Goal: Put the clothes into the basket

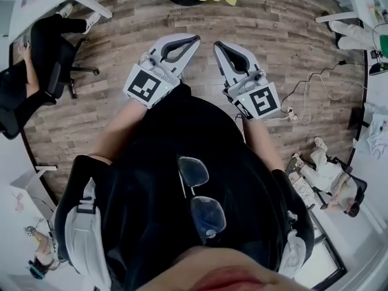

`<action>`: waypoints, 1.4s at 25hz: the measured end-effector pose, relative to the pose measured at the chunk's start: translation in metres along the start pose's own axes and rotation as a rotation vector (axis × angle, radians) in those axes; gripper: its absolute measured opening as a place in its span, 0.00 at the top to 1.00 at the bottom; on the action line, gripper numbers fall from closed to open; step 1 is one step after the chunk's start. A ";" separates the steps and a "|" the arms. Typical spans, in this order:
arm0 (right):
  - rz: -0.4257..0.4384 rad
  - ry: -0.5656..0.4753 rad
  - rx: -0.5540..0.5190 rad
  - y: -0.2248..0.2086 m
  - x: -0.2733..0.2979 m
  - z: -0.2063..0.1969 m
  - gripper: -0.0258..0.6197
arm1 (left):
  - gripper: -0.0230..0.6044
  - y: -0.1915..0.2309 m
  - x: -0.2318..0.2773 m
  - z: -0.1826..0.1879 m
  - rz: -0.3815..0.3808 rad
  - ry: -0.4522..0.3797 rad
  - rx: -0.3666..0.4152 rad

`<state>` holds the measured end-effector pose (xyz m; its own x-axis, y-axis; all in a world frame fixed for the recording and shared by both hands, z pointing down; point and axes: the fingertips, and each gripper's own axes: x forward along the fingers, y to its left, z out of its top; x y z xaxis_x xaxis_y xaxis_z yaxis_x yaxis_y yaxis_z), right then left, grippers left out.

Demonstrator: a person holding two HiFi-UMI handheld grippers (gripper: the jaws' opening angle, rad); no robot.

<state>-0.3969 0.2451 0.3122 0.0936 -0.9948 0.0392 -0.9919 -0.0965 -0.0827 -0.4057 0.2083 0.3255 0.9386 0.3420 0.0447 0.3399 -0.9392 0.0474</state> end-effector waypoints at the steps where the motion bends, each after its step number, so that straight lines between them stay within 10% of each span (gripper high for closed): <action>1: -0.002 0.000 0.001 -0.004 0.007 0.001 0.92 | 0.95 0.008 0.003 0.001 -0.007 -0.001 0.000; 21: -0.085 -0.005 0.045 -0.068 0.058 0.008 0.92 | 0.95 0.073 0.052 -0.002 -0.111 0.027 -0.011; 35: -0.025 -0.004 0.024 -0.178 0.023 0.014 0.92 | 0.95 0.063 0.164 0.007 -0.042 0.024 -0.017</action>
<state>-0.2168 0.2389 0.3140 0.1192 -0.9922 0.0372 -0.9869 -0.1225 -0.1051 -0.2301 0.2049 0.3287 0.9218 0.3819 0.0664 0.3778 -0.9235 0.0667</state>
